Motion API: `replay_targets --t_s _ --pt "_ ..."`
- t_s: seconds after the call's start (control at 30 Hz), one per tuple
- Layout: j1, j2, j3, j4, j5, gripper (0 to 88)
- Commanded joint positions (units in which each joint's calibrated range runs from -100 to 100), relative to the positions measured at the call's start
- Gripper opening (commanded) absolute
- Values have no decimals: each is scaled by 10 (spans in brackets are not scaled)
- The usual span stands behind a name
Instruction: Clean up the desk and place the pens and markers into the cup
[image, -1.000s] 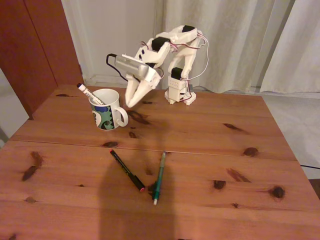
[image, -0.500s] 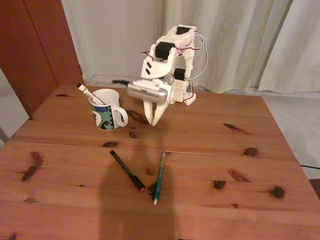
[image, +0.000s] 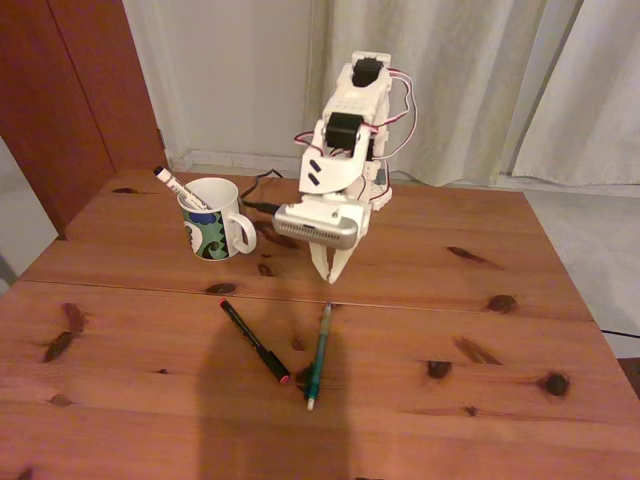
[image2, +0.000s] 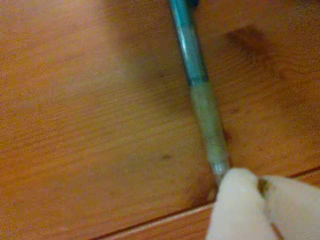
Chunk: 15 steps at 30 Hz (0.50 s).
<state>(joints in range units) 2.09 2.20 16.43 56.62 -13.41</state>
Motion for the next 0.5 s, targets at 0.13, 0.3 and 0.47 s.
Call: replay_targets --t_s 0.13,0.3,0.47 --pt "-33 28 -50 -7 -1 7" --pt "-33 49 -50 -7 -1 9" --pt "-28 68 -50 -11 -1 11"
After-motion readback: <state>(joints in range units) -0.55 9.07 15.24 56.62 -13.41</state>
